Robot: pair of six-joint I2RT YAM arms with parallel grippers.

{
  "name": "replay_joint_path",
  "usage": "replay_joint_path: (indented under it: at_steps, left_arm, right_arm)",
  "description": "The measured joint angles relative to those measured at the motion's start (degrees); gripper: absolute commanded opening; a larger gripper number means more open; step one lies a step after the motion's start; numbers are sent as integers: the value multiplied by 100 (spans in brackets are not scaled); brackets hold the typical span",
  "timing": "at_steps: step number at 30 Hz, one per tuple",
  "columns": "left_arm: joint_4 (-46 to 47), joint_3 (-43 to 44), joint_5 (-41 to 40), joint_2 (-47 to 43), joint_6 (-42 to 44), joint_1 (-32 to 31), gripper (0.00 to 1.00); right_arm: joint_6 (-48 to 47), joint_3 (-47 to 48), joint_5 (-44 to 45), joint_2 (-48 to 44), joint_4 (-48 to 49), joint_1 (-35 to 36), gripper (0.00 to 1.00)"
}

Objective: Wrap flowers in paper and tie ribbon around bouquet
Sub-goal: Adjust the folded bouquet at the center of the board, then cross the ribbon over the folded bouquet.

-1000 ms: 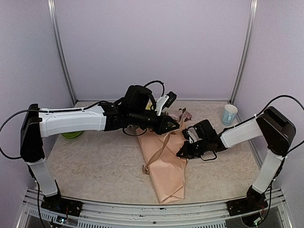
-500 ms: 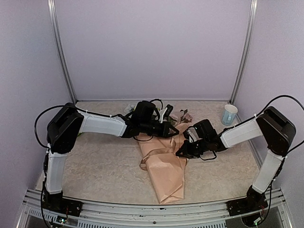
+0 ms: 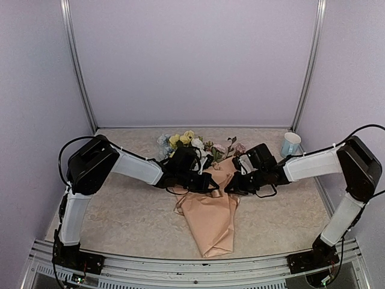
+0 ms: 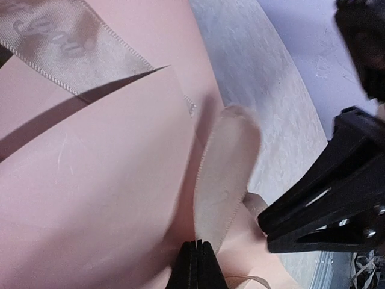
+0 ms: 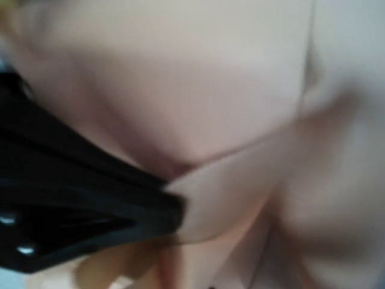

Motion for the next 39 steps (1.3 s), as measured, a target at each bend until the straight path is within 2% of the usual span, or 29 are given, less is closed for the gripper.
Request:
replay_joint_path:
  at_steps: [5, 7, 11, 15, 20, 24, 27, 30, 35, 39]
  left_arm:
    - [46, -2, 13, 17, -50, 0, 0]
    - [61, -4, 17, 17, -59, 0, 0]
    - [83, -9, 31, 15, -61, 0, 0]
    - [109, -26, 33, 17, -63, 4, 0]
    - [138, -50, 35, 15, -63, 13, 0]
    - [149, -52, 44, 17, -63, 31, 0]
    - [168, -70, 61, 15, -63, 48, 0]
    - [179, -87, 81, 15, -61, 59, 0]
    - [190, -94, 109, 15, -63, 68, 0]
    - [197, -96, 138, 15, -63, 76, 0]
  right_arm:
    - [-299, 319, 662, -699, -758, -61, 41]
    - [-472, 448, 848, -752, -970, -90, 44]
    - [-756, 568, 1001, -442, -1287, -92, 41]
    - [-997, 570, 994, -50, -1545, -90, 43]
    - [-1200, 579, 914, 83, -1609, -28, 30]
    - [-1307, 688, 979, 271, -1655, 17, 37]
    - [-1399, 732, 1080, 339, -1729, 96, 36]
    - [-1521, 826, 1401, 334, -1902, 273, 32]
    - [-1849, 1001, 2245, 76, -2162, 708, 32]
    - [-2127, 1019, 2514, -269, -2179, 815, 32]
